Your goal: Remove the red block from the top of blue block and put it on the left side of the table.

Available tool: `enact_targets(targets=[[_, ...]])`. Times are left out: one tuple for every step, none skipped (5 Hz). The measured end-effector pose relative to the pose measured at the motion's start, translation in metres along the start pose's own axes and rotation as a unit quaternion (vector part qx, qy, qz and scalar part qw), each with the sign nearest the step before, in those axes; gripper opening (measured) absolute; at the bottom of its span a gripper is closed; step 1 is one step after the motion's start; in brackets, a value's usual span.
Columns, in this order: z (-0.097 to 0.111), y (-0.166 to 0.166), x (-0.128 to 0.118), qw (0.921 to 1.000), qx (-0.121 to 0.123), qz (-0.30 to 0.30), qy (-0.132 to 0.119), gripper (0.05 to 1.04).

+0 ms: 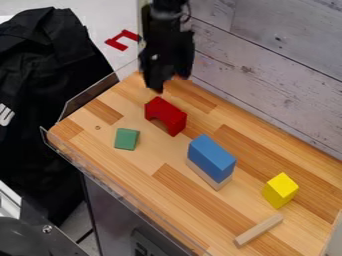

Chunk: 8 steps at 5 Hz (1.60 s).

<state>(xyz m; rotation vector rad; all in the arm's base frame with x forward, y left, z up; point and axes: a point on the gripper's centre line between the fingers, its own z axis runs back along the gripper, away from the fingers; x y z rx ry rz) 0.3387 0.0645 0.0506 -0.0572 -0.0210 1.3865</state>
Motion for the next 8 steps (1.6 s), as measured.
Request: enact_targets(targets=[[0.039,-0.008,-0.015,0.9911,-0.032,-0.124,-0.035,1.001],[0.048,0.001,-0.038,0.9662,-0.023,-0.256,-0.015,1.001],[0.038,0.020,-0.056,0.9275,-0.026,-0.372,0.027,1.001],[0.038,0.025,-0.061,0.8744,-0.030,-0.483,0.028,1.001],[0.038,0.019,-0.063,0.8058,-0.008,-0.592,0.019,1.001],[0.027,0.012,-0.066,0.7290,0.029,-0.684,0.021,1.001],[0.012,0.006,-0.070,0.6915,0.075,-0.718,0.021,1.001],[0.006,0.005,-0.076,0.6858,0.067,-0.724,0.036,1.001]])
